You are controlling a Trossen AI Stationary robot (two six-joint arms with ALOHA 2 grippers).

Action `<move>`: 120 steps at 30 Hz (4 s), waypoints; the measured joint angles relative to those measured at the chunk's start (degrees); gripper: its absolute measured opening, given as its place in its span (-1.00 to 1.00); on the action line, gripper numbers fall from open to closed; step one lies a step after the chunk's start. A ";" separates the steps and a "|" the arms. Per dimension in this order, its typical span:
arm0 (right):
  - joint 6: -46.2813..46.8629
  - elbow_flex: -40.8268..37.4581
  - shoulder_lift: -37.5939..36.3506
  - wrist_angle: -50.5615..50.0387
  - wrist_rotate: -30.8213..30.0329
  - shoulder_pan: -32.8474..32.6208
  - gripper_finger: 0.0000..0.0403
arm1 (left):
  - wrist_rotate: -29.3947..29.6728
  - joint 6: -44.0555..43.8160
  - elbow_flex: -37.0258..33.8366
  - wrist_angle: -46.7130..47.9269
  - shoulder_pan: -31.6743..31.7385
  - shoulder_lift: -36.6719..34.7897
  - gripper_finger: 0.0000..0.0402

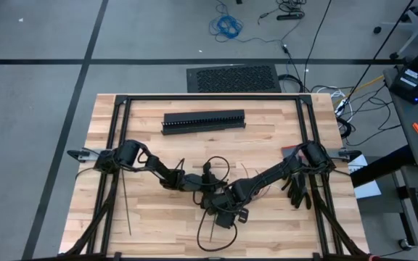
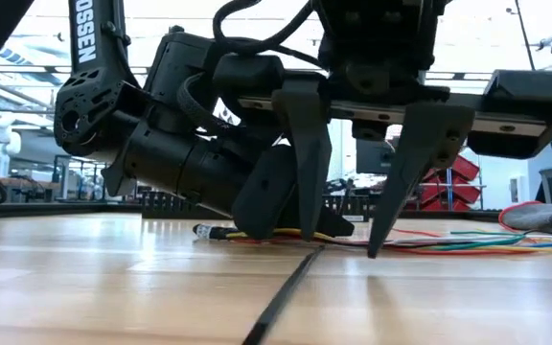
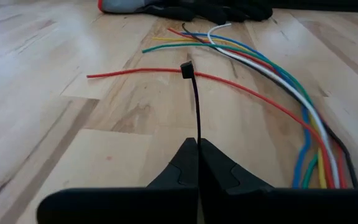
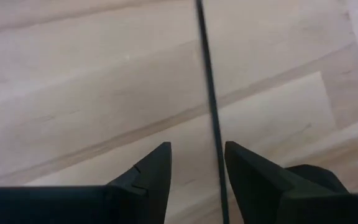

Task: Ziptie cables
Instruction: Wrap the cable wires with the black zip tie

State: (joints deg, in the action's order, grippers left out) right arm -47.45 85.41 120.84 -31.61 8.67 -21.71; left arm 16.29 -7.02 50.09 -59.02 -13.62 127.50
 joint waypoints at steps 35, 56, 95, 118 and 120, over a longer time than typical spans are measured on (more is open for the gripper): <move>13.88 -2.49 1.16 5.79 -3.52 -1.62 -0.52 | 6.24 -0.58 0.26 2.64 -1.10 -0.17 -1.00; 16.01 -1.96 -0.20 -3.47 0.08 -1.19 -1.00 | 7.31 -1.43 0.30 3.61 -0.66 -0.22 -1.00; 87.18 -21.24 -7.80 14.52 -62.28 -27.65 -0.75 | 15.20 -3.80 0.15 2.95 -6.49 -0.07 -1.00; 88.77 -23.82 -6.54 26.10 -52.10 -29.17 -0.41 | 21.09 -20.51 10.08 17.30 -9.75 0.04 -1.00; 88.81 -23.82 -6.54 25.26 -51.24 -29.70 -0.41 | 21.43 -20.40 10.88 16.91 -10.24 0.60 -1.00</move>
State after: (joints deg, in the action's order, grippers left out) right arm 41.36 61.58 114.30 -6.35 -42.57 -51.41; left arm 37.71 -27.42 60.96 -42.11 -23.86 128.10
